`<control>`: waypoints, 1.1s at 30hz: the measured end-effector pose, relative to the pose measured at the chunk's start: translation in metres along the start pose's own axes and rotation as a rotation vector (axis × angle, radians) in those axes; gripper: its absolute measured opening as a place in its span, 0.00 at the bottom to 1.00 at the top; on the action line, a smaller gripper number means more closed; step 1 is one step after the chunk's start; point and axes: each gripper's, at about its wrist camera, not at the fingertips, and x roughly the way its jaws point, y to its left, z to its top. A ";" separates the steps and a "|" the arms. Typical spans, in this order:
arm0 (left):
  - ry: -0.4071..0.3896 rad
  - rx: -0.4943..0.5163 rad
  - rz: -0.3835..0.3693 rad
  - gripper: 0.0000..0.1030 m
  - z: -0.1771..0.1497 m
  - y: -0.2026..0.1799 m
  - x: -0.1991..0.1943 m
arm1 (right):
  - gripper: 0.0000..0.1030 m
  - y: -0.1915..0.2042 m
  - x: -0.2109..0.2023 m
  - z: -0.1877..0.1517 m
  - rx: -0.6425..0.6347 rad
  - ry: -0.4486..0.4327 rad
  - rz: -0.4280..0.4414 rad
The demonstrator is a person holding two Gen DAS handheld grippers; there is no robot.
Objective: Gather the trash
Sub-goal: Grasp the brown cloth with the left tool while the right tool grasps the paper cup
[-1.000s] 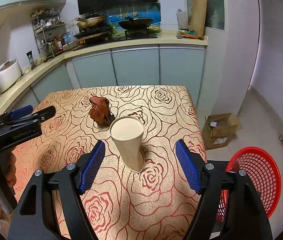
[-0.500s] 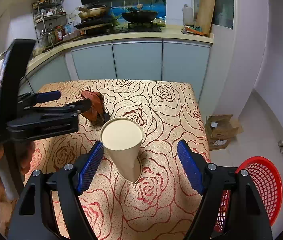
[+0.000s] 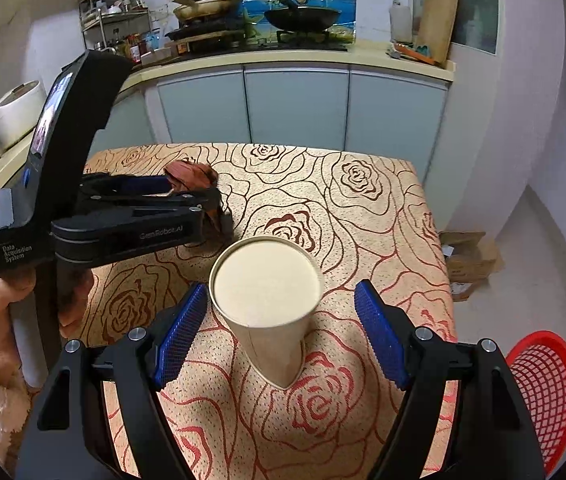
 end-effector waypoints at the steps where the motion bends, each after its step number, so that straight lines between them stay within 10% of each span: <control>1: 0.001 0.001 0.003 0.43 0.000 0.001 0.001 | 0.71 0.001 0.002 0.000 -0.002 0.003 0.000; 11: -0.017 0.011 0.024 0.40 -0.004 0.003 -0.003 | 0.70 0.000 0.017 0.004 0.002 0.020 0.001; 16: -0.027 0.003 0.028 0.40 -0.008 0.008 -0.012 | 0.48 0.001 0.022 0.003 -0.007 0.047 0.025; 33: -0.090 0.001 0.052 0.40 -0.025 0.004 -0.078 | 0.48 -0.002 -0.019 -0.003 0.031 -0.005 0.023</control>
